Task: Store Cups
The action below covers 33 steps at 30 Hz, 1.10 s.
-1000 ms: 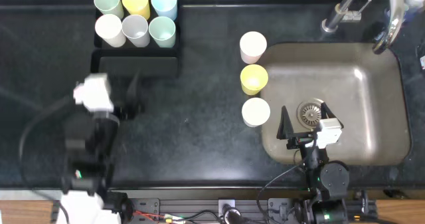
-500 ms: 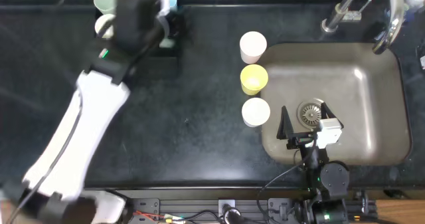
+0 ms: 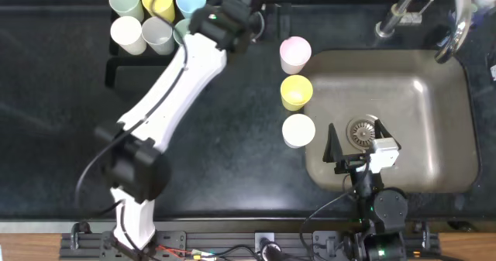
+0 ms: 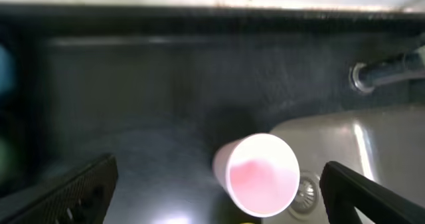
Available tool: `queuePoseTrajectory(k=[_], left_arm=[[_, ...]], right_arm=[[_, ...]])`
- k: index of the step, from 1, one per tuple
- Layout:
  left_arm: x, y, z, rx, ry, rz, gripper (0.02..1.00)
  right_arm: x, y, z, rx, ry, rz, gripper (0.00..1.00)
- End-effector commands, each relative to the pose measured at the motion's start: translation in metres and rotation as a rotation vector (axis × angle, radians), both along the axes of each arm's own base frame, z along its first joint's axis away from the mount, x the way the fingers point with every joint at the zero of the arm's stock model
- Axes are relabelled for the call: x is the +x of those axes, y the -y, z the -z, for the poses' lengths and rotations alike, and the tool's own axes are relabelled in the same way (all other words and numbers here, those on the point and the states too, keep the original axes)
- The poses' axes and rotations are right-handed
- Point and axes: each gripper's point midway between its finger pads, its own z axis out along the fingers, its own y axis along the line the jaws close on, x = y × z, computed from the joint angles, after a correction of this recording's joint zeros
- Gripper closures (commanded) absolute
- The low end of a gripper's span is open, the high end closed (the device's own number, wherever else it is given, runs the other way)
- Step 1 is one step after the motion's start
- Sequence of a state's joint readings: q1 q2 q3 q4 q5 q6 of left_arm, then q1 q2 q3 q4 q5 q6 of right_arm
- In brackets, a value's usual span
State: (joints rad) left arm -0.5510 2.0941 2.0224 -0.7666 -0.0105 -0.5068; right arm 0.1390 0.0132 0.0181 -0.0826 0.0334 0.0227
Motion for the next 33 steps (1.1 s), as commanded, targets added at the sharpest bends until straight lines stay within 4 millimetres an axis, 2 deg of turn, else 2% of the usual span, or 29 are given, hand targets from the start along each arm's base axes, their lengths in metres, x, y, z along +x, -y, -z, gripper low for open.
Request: queuePoseTrajectory(k=[1,8,14,16,20,25,33], left_arm=[[0.008,0.015,0.021,-0.048,-0.070,-0.036,0.018],[0.010,0.025,0.066,0.020,-0.131,-0.052,0.020],[0.007,0.025,0.087,0.039,-0.173,-0.074,0.023],[0.007,0.025,0.092,0.047,-0.181,-0.076,0.060],[0.005,0.025,0.103,0.059,-0.201,-0.073,0.196],[0.003,0.028,0.106,0.064,-0.206,-0.066,0.489],[0.003,0.030,0.106,0.062,-0.204,-0.063,0.869]], right_arm=[[0.000,-0.001,0.004,0.003,-0.003,-0.004,0.003],[0.000,-0.001,0.004,0.003,-0.003,-0.004,0.003],[0.000,-0.001,0.004,0.003,-0.003,-0.004,0.003],[0.000,-0.001,0.004,0.003,-0.003,-0.004,0.003],[0.000,-0.001,0.004,0.003,-0.003,-0.004,0.003],[0.000,-0.001,0.004,0.003,-0.003,-0.004,0.003],[0.000,-0.001,0.004,0.003,-0.003,-0.004,0.003]])
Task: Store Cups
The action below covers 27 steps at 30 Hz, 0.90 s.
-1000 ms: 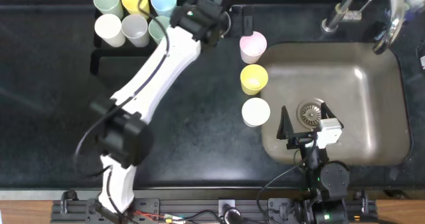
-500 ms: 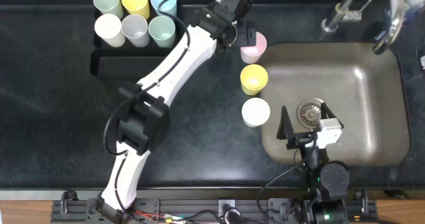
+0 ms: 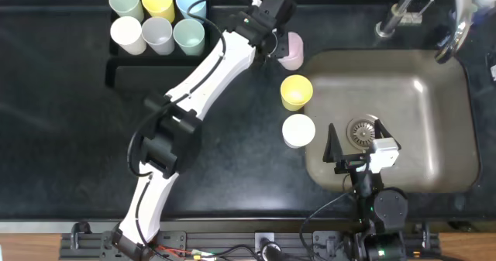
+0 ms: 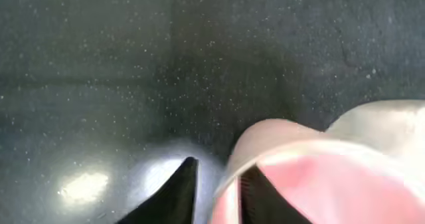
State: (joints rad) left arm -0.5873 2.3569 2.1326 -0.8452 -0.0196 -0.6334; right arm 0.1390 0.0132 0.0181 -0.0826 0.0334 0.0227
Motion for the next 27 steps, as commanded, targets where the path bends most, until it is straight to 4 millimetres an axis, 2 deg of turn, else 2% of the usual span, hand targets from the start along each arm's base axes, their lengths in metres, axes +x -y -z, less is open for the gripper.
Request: queuePoseTrajectory(k=[1,3,5,7,9,13,16,18,22,27], left_arm=[[0.002,0.008,-0.008,-0.007,0.025,0.010,0.904],[0.002,0.007,-0.012,-0.009,0.030,0.010,0.974],[0.002,0.005,-0.023,-0.006,0.049,0.011,0.985],[0.001,-0.007,-0.041,0.029,0.081,-0.015,0.985],[-0.003,-0.031,-0.063,0.092,0.105,-0.061,0.985],[-0.012,-0.094,-0.115,0.203,0.158,-0.175,0.985],[-0.018,-0.139,-0.151,0.219,0.210,-0.229,0.985],[-0.023,-0.172,-0.168,0.213,0.235,-0.278,0.985],[-0.040,-0.240,-0.180,0.222,0.245,-0.356,0.985],[-0.061,-0.315,-0.163,0.223,0.201,-0.419,0.982]], right_arm=[[0.000,-0.001,0.004,0.003,-0.003,-0.004,0.003],[0.000,-0.001,0.004,0.003,-0.003,-0.004,0.003],[0.000,-0.001,0.004,0.003,-0.003,-0.004,0.003],[0.000,-0.001,0.004,0.003,-0.003,-0.004,0.003],[0.000,-0.001,0.004,0.003,-0.003,-0.004,0.003],[0.000,-0.001,0.004,0.003,-0.003,-0.004,0.003],[0.000,-0.001,0.004,0.003,-0.003,-0.004,0.003],[0.000,-0.001,0.004,0.003,-0.003,-0.004,0.003],[0.000,-0.001,0.004,0.003,-0.003,-0.004,0.003],[0.000,-0.001,0.004,0.003,-0.003,-0.004,0.003]])
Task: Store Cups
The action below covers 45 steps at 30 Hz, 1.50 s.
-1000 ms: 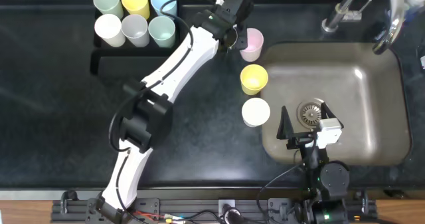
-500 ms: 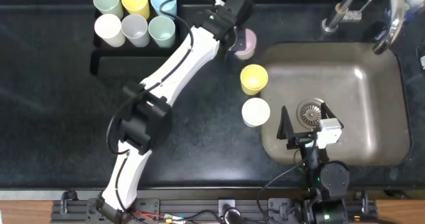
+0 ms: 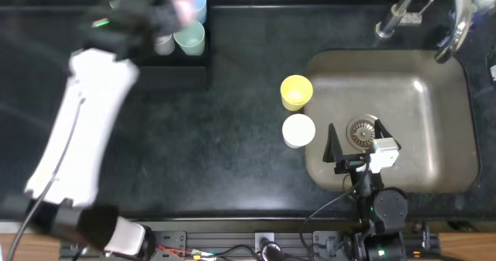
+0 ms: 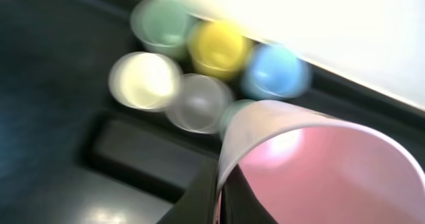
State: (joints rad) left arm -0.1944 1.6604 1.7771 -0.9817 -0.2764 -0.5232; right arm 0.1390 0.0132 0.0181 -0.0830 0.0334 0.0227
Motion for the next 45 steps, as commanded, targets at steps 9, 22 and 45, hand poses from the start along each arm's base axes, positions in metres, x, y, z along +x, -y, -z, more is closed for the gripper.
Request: queuePoseTrajectory(k=[9,22,45], left_arm=[[-0.027,-0.112,0.065,0.054,-0.162,0.006,0.985],[-0.022,-0.128,0.140,0.027,-0.297,0.074,0.982],[-0.014,-0.129,0.190,0.048,-0.402,0.152,0.967]], right_arm=[[0.000,-0.001,0.004,0.004,-0.002,-0.004,0.003],[0.000,-0.001,0.004,0.004,-0.002,-0.004,0.003],[0.000,-0.001,0.004,0.004,-0.002,-0.004,0.003]])
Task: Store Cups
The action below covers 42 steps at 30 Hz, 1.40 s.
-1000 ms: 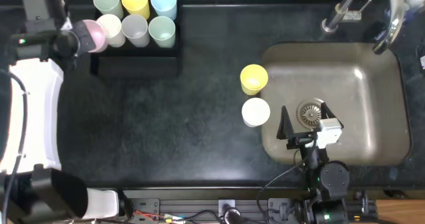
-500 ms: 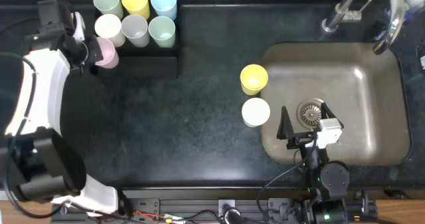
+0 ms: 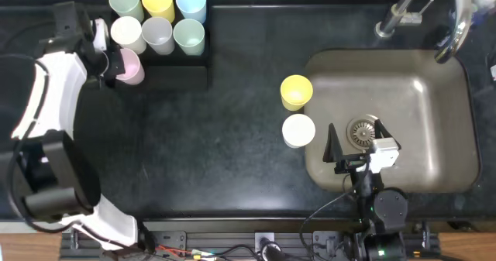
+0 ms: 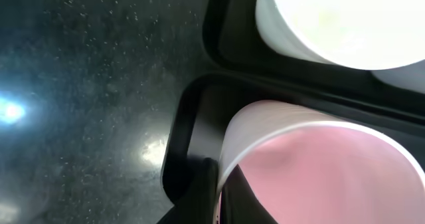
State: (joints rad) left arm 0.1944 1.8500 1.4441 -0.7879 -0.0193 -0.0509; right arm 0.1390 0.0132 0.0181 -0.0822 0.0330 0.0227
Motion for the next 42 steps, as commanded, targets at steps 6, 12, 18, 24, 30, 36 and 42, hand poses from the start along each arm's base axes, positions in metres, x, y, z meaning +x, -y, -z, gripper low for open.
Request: queuePoseTrajectory(k=[6,12,18,24,30,36,42], left_arm=[[0.001,-0.006,0.003,0.024,-0.004,-0.015,0.961],[0.002,-0.007,0.003,0.026,0.004,-0.016,0.925],[0.003,-0.010,0.002,0.036,0.008,-0.051,0.923],[0.005,-0.011,0.001,0.038,0.019,-0.051,0.901],[0.007,-0.011,0.000,0.039,0.027,-0.051,0.866],[0.008,-0.011,-0.001,0.038,0.032,-0.051,0.761],[0.009,-0.008,-0.021,0.021,0.087,-0.074,0.592]], right_arm=[[0.000,-0.001,0.004,0.003,-0.003,-0.003,0.005],[0.000,-0.001,0.004,0.003,-0.003,-0.003,0.003],[0.000,-0.001,0.004,0.003,-0.003,-0.003,0.003],[0.000,-0.001,0.004,0.003,-0.003,-0.003,0.005],[0.000,-0.001,0.004,0.003,-0.003,-0.003,0.003],[0.000,-0.001,0.004,0.003,-0.003,-0.003,0.003],[0.000,-0.001,0.004,0.003,-0.003,-0.003,0.003]])
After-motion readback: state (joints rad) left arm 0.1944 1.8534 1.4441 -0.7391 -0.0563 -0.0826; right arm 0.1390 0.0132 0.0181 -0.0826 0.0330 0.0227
